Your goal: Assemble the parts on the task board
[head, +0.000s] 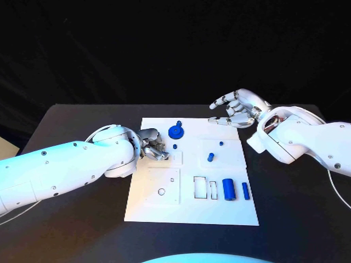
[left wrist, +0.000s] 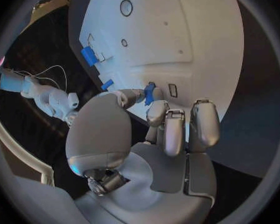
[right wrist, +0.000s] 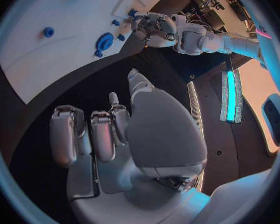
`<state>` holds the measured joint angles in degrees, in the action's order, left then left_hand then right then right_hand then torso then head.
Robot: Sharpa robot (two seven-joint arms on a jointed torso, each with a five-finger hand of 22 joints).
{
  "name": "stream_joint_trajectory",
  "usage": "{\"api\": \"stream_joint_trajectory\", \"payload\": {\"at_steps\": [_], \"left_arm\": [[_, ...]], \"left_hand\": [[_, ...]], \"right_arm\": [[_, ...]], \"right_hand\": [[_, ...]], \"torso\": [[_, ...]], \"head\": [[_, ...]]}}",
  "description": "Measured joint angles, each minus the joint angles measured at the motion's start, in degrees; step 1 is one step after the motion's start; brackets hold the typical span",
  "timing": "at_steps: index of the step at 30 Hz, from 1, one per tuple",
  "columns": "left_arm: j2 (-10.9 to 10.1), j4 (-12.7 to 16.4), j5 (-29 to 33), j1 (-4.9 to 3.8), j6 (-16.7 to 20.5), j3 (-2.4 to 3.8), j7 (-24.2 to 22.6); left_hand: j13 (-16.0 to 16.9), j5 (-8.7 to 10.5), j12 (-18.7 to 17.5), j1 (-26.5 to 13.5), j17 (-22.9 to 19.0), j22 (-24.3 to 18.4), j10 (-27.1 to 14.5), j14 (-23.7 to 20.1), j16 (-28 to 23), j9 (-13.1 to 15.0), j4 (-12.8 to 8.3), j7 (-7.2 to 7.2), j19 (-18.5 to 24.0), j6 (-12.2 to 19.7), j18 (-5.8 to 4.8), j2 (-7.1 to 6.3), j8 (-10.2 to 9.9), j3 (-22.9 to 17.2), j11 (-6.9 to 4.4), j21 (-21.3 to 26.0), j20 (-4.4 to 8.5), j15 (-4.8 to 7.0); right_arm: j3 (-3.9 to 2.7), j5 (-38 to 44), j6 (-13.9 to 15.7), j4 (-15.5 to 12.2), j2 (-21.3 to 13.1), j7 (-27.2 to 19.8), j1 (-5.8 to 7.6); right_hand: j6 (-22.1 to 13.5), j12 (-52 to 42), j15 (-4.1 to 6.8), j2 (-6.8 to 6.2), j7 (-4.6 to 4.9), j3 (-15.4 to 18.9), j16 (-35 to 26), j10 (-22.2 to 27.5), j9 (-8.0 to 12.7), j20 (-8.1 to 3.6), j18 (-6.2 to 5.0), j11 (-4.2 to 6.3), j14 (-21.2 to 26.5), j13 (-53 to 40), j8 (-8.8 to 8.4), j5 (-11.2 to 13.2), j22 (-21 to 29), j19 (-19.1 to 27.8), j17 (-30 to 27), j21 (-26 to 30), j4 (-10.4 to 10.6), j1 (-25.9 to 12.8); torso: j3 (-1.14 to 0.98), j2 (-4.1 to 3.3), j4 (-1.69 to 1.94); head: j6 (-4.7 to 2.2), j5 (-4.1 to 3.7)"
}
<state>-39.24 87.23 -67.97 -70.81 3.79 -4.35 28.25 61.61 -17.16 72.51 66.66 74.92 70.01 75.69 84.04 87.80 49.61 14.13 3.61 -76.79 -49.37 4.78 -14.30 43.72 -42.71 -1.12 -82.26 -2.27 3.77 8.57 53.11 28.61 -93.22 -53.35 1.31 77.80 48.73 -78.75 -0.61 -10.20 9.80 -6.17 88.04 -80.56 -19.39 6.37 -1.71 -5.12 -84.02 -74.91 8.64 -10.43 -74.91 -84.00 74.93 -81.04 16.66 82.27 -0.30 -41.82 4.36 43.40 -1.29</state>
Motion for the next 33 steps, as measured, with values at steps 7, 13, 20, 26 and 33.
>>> {"api": "stream_joint_trajectory", "payload": {"at_steps": [7, 13, 20, 26, 33], "left_arm": [[0.2, -0.2, -0.3, -0.03, -0.6, -0.08, 0.0], [0.3, -0.3, -0.4, -0.07, -1.0, -0.1, 0.0], [0.3, -0.4, -0.4, -0.09, -1.3, -0.1, 0.0], [0.5, -0.6, -0.3, -0.13, -1.6, -0.08, 0.2], [0.9, -1.2, 0.7, -0.28, -2.4, 0.03, 0.6]], "left_hand": [[0.0, 0.0, 0.0, 0.0, 0.0, 0.1, 0.0, 0.0, 0.0, 0.0, 0.0, 0.0, 0.0, 0.0, 0.0, 0.01, 0.0, 0.0, 0.0, 0.0, 0.0, 0.0], [0.0, 0.01, 0.0, 0.0, 0.0, 0.1, 0.0, 0.0, 0.0, 0.0, 0.0, 0.01, 0.0, 0.0, 0.0, 0.02, 0.0, 0.0, 0.01, 0.0, 0.0, 0.0], [0.0, 0.01, 0.0, 0.0, 0.0, 0.1, 0.0, 0.0, 0.0, 0.0, 0.0, 0.1, 0.0, -0.1, 0.0, 0.02, 0.0, 0.0, 0.01, 0.0, 0.0, 0.0], [0.0, 0.01, 0.0, 0.0, 0.0, 0.1, 0.0, 0.0, 0.0, 0.0, 0.0, 0.12, 0.0, -0.1, 0.0, 0.02, 0.0, 0.0, 0.01, 0.0, 0.0, 0.0], [0.1, 0.01, 0.0, 0.0, 0.0, 0.0, 0.2, 0.0, 0.0, 0.0, 0.0, 0.21, 0.0, -0.2, 0.01, 0.01, 0.0, 0.0, 0.2, 0.0, 0.0, 0.0]], "right_arm": [[0.0, 0.0, -0.1, 0.0, 0.0, 0.0, -0.04], [0.0, 0.0, -0.1, 0.0, 0.0, 0.0, -0.06], [0.0, 0.0, -0.1, 0.0, 0.0, 0.0, -0.09], [0.0, 0.0, -0.2, 0.1, 0.0, 0.0, -0.09], [0.0, 0.0, -0.2, 0.1, 0.2, 0.0, -0.12]], "right_hand": [[0.0, 0.0, 0.0, 0.0, 0.0, 0.0, 0.0, 0.0, 0.0, 0.0, 0.0, 0.0, 0.0, 0.0, 0.0, 0.0, 0.0, 0.0, 0.0, 0.0, 0.0, 0.0], [0.0, 0.0, 0.0, 0.0, 0.0, 0.0, 0.0, 0.0, 0.0, 0.0, 0.0, 0.0, 0.0, 0.0, 0.0, 0.0, 0.0, 0.0, 0.0, 0.0, 0.0, 0.0], [0.0, 0.0, 0.0, 0.25, 0.0, 0.0, 0.0, 0.0, 0.0, 0.0, 0.0, 0.0, 0.0, 0.0, 0.0, 0.0, 0.0, 0.0, 0.0, 0.0, 0.0, -0.2], [0.0, 0.0, 0.0, 0.25, 0.0, 0.0, 0.0, 0.0, 0.0, 0.0, 0.0, 0.0, 0.0, 0.0, 0.0, 0.0, 0.0, 0.0, 0.0, 0.0, 0.0, -0.2], [0.0, 0.0, 0.0, 0.25, 0.0, 0.0, 0.0, 0.0, 0.0, 0.0, 0.0, 0.0, 0.0, 0.0, 0.0, 0.0, 0.0, 0.0, 0.0, 0.0, 0.0, -0.2]], "torso": [[0.01, 0.0, -0.01], [0.01, 0.02, 0.0], [0.02, 0.02, 0.0], [0.02, -0.01, 0.0], [0.03, -0.04, 0.01]], "head": [[0.08, -0.01], [0.09, -0.04], [0.13, -0.06], [0.17, -0.08], [0.23, -0.07]]}}
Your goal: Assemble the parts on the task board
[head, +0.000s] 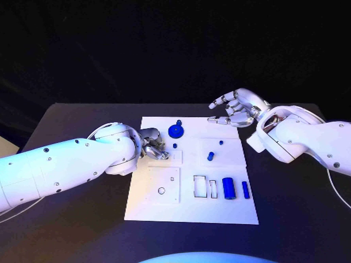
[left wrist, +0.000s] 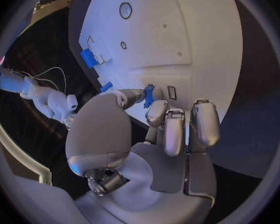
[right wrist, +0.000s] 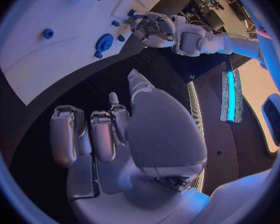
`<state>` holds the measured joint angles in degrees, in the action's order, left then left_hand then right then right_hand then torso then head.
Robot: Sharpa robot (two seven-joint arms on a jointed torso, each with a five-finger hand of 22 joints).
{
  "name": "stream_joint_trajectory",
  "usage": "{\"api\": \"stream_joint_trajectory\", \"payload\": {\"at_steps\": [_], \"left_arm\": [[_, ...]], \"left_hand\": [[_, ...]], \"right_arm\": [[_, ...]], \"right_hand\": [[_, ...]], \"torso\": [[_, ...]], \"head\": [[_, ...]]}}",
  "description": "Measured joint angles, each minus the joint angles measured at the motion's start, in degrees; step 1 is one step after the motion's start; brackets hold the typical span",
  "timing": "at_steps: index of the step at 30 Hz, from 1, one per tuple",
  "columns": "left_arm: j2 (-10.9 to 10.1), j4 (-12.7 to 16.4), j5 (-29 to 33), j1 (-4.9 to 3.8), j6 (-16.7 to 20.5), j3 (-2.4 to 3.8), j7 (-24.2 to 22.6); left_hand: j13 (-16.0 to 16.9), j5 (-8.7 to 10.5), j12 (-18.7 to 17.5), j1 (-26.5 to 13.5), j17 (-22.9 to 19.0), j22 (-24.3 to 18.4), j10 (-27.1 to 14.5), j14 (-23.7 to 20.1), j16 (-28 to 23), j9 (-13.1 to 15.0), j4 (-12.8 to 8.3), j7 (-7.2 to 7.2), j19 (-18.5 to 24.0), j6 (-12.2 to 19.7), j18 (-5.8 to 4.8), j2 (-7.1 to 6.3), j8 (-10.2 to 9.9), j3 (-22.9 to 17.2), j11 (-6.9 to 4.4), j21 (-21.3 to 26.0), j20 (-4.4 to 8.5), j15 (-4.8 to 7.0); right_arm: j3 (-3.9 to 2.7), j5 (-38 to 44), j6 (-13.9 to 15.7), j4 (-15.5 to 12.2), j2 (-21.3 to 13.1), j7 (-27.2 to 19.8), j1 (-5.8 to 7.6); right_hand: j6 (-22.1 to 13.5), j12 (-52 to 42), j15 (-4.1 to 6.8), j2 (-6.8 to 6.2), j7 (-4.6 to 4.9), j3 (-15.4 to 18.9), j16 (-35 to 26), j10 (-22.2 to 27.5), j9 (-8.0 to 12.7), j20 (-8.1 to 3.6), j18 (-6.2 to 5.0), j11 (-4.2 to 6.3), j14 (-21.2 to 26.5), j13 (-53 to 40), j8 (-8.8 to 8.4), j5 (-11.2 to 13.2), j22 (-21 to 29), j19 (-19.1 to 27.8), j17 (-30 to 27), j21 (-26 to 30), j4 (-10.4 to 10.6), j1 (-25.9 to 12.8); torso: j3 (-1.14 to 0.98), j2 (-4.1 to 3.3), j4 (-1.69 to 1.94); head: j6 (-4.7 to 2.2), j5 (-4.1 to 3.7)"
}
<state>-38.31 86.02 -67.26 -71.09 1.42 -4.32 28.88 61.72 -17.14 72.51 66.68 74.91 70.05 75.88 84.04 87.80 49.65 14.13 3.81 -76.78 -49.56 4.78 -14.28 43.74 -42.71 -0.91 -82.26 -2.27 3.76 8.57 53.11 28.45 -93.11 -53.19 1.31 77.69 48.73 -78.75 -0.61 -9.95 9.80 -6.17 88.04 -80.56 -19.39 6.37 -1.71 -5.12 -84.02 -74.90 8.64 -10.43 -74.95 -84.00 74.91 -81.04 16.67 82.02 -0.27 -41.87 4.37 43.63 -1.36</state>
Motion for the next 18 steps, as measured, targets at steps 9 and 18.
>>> {"api": "stream_joint_trajectory", "payload": {"at_steps": [9, 18], "left_arm": [[0.5, -1.0, 2.1, -0.16, -1.2, 0.1, 0.5], [0.8, -1.5, 3.2, -0.3, -1.9, 0.19, 0.8]], "left_hand": [[0.9, -0.6, 0.7, -1.5, 0.0, 0.3, 0.7, -0.2, 0.0, 0.1, -2.3, -0.28, -0.2, -0.4, 0.0, 0.16, 0.0, -1.9, -0.3, 0.0, 0.22, 0.2], [1.8, -0.61, 1.1, -2.9, 0.0, 1.0, 1.7, 0.0, 0.2, 0.5, -2.9, -1.07, -0.7, -0.8, 0.0, 0.16, 0.0, -1.4, -0.81, -0.2, 0.23, 0.43]], "right_arm": [[0.0, 0.0, 0.0, 0.1, 0.1, 0.0, 0.0], [0.01, 0.0, 0.0, 0.1, 0.1, 0.0, -0.01]], "right_hand": [[0.0, 0.0, 0.0, 0.0, 0.0, 0.0, 0.0, 0.0, 0.0, 0.0, -0.01, 0.0, 0.0, 0.0, 0.0, 0.0, 0.0, 0.0, 0.0, 0.0, 0.0, 0.0], [0.0, 0.0, 0.0, 0.0, 0.0, 0.0, 0.0, 0.0, 0.0, 0.0, 0.0, 0.0, 0.0, 0.0, 0.0, 0.0, 0.0, 0.0, 0.0, 0.0, 0.0, 0.0]], "torso": [[-0.04, 0.0, 0.01], [-0.04, 0.01, -0.03]], "head": [[0.14, -0.02], [0.32, -0.12]]}}
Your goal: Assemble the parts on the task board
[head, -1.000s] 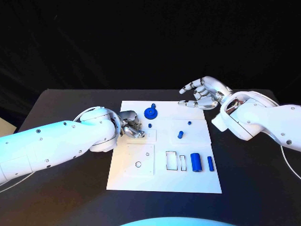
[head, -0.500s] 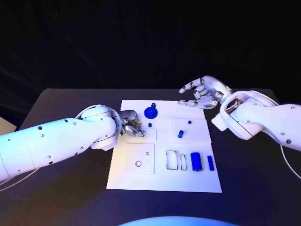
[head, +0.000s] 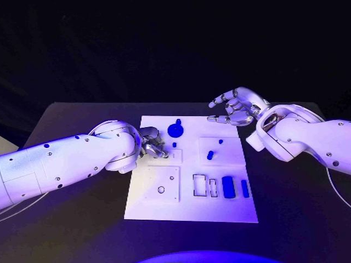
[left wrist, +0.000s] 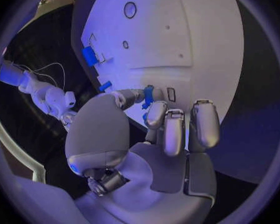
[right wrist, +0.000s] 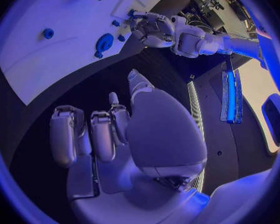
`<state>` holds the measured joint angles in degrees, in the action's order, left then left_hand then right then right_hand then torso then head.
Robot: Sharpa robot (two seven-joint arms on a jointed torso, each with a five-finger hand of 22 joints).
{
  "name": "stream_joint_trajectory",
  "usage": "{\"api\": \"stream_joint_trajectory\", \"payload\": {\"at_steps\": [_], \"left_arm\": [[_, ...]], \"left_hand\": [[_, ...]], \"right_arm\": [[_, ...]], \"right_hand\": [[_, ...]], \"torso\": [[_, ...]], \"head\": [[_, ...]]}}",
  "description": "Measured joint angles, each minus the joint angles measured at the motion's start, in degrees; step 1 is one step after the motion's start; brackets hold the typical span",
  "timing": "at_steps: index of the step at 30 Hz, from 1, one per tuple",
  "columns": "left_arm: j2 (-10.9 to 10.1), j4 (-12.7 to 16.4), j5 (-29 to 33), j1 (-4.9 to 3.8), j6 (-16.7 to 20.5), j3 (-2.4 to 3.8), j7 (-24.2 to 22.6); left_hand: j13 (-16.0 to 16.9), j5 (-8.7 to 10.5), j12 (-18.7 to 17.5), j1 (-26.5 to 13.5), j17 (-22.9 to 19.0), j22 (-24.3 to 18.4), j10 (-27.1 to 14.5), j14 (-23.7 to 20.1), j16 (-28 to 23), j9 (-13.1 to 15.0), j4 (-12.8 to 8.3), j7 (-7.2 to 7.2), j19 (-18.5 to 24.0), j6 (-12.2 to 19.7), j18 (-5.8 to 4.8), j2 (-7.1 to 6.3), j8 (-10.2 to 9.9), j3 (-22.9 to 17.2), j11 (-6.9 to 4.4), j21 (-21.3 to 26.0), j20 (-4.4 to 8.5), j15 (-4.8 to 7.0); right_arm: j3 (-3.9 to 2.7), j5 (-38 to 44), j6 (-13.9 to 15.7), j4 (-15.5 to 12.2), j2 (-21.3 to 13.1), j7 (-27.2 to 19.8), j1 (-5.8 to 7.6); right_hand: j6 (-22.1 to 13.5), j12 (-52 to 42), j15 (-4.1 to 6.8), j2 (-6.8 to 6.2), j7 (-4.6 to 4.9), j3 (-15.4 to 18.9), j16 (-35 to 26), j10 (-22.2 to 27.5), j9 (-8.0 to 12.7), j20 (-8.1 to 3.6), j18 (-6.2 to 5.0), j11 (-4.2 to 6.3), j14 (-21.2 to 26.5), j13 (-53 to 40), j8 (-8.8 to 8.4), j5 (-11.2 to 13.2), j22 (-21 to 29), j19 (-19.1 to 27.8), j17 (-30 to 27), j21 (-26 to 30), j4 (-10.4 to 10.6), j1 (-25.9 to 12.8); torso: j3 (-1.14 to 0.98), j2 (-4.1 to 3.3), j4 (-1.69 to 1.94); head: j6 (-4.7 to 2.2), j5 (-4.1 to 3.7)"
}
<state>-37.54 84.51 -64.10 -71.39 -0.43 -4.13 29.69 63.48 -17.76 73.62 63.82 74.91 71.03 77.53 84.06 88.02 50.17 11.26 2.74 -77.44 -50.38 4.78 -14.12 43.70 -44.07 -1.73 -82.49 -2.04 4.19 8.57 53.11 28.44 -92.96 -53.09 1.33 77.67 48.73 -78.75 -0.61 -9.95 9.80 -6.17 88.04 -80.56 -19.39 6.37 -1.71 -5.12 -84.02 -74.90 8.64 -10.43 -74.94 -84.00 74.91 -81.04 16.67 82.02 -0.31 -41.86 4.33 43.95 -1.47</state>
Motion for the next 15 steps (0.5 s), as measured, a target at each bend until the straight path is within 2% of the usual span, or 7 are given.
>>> {"api": "stream_joint_trajectory", "payload": {"at_steps": [3, 15], "left_arm": [[0.1, -0.2, 0.2, -0.01, -0.1, 0.0, 0.1], [0.5, -0.5, 0.7, 0.03, -0.1, -0.05, 0.2]], "left_hand": [[0.1, -0.02, 0.0, -0.8, 0.0, 0.1, 0.2, 0.0, 0.0, 0.0, -0.4, -0.24, -0.2, -0.2, -0.01, 0.0, -0.3, 0.4, -0.16, 0.0, 0.19, 0.42], [0.3, 0.61, 0.0, -2.4, 0.0, 0.1, 0.2, -0.1, 0.0, -0.1, -0.7, -0.75, -0.4, -0.8, 0.0, 0.33, -0.8, 0.7, -0.21, 0.0, 0.39, 0.53]], "right_arm": [[0.0, 0.0, 0.0, 0.0, 0.0, 0.0, -0.01], [0.0, 0.0, 0.0, 0.1, 0.0, 0.0, -0.03]], "right_hand": [[0.0, 0.0, 0.0, 0.0, 0.0, 0.0, 0.0, 0.0, 0.0, 0.0, 0.0, 0.0, 0.0, 0.0, 0.0, 0.0, 0.0, 0.0, 0.0, 0.0, 0.0, 0.0], [0.0, 0.0, 0.0, 0.0, 0.0, 0.0, 0.0, 0.0, 0.0, 0.0, 0.0, 0.0, 0.0, 0.0, 0.0, 0.0, 0.0, 0.0, 0.0, 0.0, 0.0, 0.0]], "torso": [[0.0, 0.01, 0.0], [0.03, 0.02, 0.02]], "head": [[0.01, -0.03], [0.01, -0.16]]}}
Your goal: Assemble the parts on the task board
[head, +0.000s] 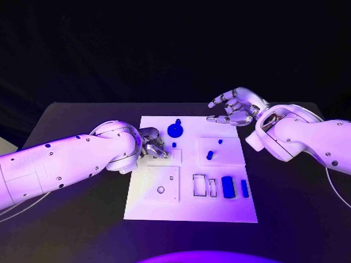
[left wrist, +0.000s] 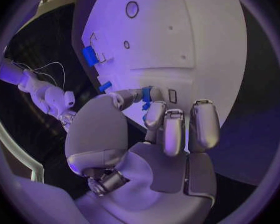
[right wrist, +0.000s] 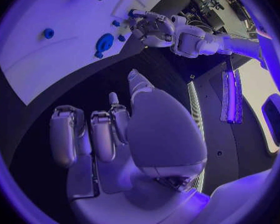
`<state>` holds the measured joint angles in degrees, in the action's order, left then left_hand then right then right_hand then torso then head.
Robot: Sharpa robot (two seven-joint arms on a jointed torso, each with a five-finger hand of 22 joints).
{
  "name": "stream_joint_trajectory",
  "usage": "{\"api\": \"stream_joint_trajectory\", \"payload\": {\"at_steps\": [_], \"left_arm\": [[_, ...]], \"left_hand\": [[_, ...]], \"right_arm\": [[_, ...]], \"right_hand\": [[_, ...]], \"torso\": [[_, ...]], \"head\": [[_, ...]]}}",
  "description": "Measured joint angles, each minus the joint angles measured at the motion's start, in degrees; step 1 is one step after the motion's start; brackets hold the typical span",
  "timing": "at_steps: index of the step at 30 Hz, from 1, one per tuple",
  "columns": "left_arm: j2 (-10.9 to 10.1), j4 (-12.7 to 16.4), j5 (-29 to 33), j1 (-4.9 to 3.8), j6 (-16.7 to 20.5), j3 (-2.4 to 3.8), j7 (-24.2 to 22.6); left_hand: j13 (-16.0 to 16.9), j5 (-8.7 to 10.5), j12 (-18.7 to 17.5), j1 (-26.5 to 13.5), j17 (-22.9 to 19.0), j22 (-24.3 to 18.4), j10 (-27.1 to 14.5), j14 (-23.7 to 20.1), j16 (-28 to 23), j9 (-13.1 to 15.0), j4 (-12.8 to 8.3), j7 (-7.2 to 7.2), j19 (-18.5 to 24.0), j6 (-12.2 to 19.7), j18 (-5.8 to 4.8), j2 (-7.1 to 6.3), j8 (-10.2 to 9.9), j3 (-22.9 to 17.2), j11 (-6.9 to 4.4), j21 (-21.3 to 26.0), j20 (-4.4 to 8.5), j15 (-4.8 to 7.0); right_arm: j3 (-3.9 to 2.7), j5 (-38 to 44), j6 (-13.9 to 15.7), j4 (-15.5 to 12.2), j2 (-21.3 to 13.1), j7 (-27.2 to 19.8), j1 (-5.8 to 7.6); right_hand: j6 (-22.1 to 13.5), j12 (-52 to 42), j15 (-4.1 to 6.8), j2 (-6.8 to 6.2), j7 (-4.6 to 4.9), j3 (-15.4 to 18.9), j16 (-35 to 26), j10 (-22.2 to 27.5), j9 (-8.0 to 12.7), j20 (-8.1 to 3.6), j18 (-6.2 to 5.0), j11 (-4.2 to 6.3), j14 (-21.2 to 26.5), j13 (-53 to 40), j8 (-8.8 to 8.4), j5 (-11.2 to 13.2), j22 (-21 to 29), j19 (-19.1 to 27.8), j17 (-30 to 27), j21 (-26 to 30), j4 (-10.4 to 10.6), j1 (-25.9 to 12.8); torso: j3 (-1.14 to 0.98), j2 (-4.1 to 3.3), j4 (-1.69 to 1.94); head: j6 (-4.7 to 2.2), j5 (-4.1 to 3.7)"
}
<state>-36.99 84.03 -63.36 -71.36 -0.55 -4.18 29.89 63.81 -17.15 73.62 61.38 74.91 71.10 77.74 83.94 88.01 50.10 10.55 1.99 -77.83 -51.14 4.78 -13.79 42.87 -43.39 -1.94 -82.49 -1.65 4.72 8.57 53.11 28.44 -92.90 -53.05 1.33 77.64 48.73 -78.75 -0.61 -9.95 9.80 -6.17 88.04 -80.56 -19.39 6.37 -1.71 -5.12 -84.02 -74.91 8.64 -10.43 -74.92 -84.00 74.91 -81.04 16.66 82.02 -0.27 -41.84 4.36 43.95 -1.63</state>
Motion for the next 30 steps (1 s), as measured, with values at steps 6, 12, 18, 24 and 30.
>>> {"api": "stream_joint_trajectory", "payload": {"at_steps": [6, 12, 18, 24, 30], "left_arm": [[0.1, -0.1, 0.1, 0.0, 0.0, 0.01, 0.0], [0.2, -0.3, 0.2, 0.01, 0.1, -0.01, 0.1], [0.3, -0.6, 0.3, 0.01, 0.1, -0.01, 0.1], [0.3, -0.8, 0.4, 0.01, 0.1, -0.02, 0.1], [0.4, -1.0, 0.5, 0.02, 0.1, -0.02, 0.1]], "left_hand": [[0.2, 0.06, 0.2, -0.3, 0.0, 0.2, 0.2, -0.1, 0.0, -0.1, -0.3, -0.29, 0.0, -0.3, 0.0, 0.34, -0.2, 0.3, -0.2, 0.0, 0.0, 0.09], [0.4, 0.34, 0.2, -1.8, 0.0, 0.2, 0.2, 0.1, 0.0, -0.1, -1.6, -0.58, -0.2, -0.7, 0.0, 0.41, -0.4, 0.4, -0.2, 0.0, 0.2, 0.3], [0.6, 0.34, 0.2, -2.2, 0.0, 0.2, 0.2, 0.1, 0.0, -0.1, -0.2, -0.66, -0.2, -1.1, 0.0, 0.72, -0.8, 2.4, -0.2, 0.0, 0.2, 0.29], [0.7, 0.33, 0.2, -2.7, 0.0, 0.2, 0.2, 0.1, 0.0, -0.1, 1.6, -0.6, -0.2, -1.4, 0.0, 1.15, -1.1, 5.2, -0.2, 0.0, 0.2, 0.29], [0.7, 0.32, 0.2, -3.1, 0.0, 0.2, 0.2, 0.1, 0.0, 0.1, 3.4, -0.67, -0.2, -1.5, 0.0, 1.12, -1.3, 7.8, -0.2, 0.0, 0.2, 0.29]], "right_arm": [[0.0, 0.0, 0.0, 0.0, 0.0, 0.0, -0.05], [0.0, 0.0, 0.0, 0.1, 0.1, 0.0, -0.09], [0.01, 0.0, 0.0, 0.1, 0.1, 0.0, -0.1], [0.01, 0.0, 0.0, 0.1, 0.0, 0.0, -0.12], [0.01, 0.0, 0.0, 0.1, 0.0, 0.0, -0.12]], "right_hand": [[0.0, 0.0, 0.0, 0.0, 0.0, 0.0, 0.0, 0.0, 0.0, 0.0, 0.0, 0.0, 0.0, 0.0, 0.0, 0.0, 0.0, 0.0, 0.0, 0.0, 0.0, 0.0], [0.0, 0.0, 0.0, 0.0, 0.0, 0.0, 0.0, 0.0, 0.0, 0.0, 0.0, 0.0, 0.0, 0.0, 0.0, 0.0, 0.0, 0.0, 0.0, 0.2, 0.0, 0.0], [0.0, 0.0, 0.0, 0.16, 0.0, 0.0, 0.0, 0.0, 0.0, 0.0, 0.0, 0.0, 0.0, 0.0, 0.0, 0.0, 0.0, 0.0, 0.0, 0.2, 0.0, -0.2], [0.0, 0.0, 0.0, 0.23, 0.0, 0.0, 0.0, 0.0, 0.0, 0.0, 0.0, 0.0, 0.0, 0.0, 0.0, 0.0, 0.0, 0.0, 0.0, 0.2, 0.0, -0.2], [0.0, 0.0, 0.0, 0.23, 0.0, 0.0, 0.0, 0.0, 0.0, 0.0, 0.0, 0.0, 0.0, 0.0, 0.0, 0.0, 0.0, 0.0, 0.0, 0.5, 0.0, -0.2]], "torso": [[0.01, 0.0, 0.01], [-0.02, 0.02, 0.01], [-0.02, 0.02, -0.01], [-0.02, 0.02, 0.0], [0.0, 0.01, 0.01]], "head": [[0.05, -0.01], [0.07, -0.04], [-0.05, -0.05], [-0.08, -0.12], [-0.09, -0.18]]}}
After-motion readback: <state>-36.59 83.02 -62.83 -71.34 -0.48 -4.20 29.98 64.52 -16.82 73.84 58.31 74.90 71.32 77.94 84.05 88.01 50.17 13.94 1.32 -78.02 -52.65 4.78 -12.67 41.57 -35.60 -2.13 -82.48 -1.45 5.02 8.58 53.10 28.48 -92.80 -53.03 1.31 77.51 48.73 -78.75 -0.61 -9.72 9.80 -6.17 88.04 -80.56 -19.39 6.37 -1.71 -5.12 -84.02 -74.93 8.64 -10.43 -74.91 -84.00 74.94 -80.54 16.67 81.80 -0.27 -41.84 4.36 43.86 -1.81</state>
